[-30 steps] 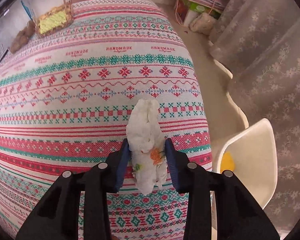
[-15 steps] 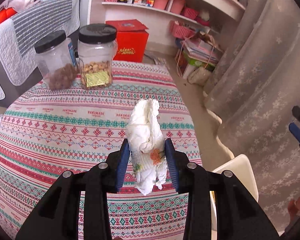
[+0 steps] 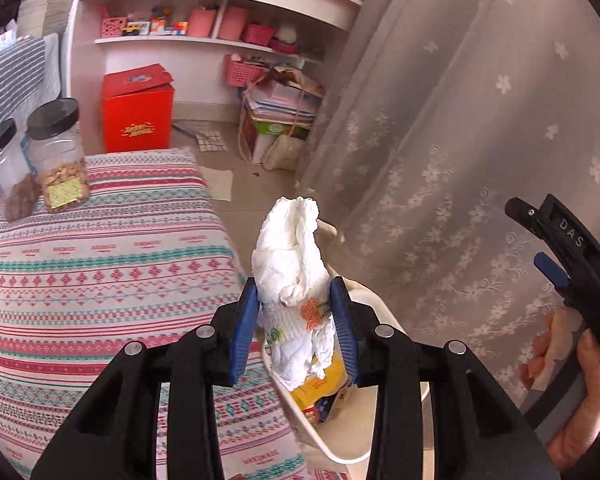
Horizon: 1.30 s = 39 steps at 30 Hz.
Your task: Collect trash
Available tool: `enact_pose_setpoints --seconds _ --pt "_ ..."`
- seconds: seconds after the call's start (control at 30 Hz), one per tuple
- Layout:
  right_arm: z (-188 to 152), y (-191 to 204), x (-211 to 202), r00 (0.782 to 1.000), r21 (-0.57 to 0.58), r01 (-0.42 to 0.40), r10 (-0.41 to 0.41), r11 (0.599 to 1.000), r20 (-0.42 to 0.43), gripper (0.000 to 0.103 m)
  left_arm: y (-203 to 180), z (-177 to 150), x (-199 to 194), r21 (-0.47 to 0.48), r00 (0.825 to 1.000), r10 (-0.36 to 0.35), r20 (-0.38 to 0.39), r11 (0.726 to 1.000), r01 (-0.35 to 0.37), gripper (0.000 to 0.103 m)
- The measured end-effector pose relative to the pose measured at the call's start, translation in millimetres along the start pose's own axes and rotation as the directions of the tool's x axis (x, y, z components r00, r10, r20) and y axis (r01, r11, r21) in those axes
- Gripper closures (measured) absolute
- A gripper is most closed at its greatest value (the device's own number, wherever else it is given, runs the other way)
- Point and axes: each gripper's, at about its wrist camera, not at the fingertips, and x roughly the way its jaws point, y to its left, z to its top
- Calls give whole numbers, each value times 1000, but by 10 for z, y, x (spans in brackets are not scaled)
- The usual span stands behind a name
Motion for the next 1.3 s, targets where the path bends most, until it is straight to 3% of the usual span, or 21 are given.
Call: enact_pose_setpoints --seconds 0.2,0.53,0.6,0.67,0.73,0.93,1.03,1.1,1.2,1.3 --pt "42 -269 -88 998 16 57 -57 998 25 7 -607 -127 200 73 997 -67 -36 995 70 66" --pt "69 -714 -138 993 91 115 -118 989 24 7 -1220 -287 467 211 992 -83 -100 972 103 64" --pt "65 -745 -163 991 92 128 -131 987 29 7 -1294 -321 516 240 990 -77 -119 965 104 56" --pt "70 -757 -187 989 93 141 -145 986 40 7 -1353 -348 529 263 989 -65 -130 960 97 38" --pt "70 -771 -208 987 93 149 -154 984 47 7 -1368 -370 489 284 992 -54 -116 955 85 31" --pt "20 -665 -245 987 60 148 -151 987 50 7 -1320 -351 290 321 999 37 -15 947 -31 19" --pt "-28 -524 -276 989 18 137 -138 990 57 7 -1236 -319 116 320 992 105 76 939 -124 13" --pt "-76 -387 -341 991 -22 119 -118 993 66 7 -1157 -304 -19 310 977 157 142 931 -194 10" --pt "-155 -120 -529 988 -103 103 -89 989 130 7 -1002 -273 -246 265 940 248 234 914 -307 7" --pt "-251 87 -751 980 -139 90 -63 986 189 7 -763 -211 -511 206 915 286 285 914 -350 7"
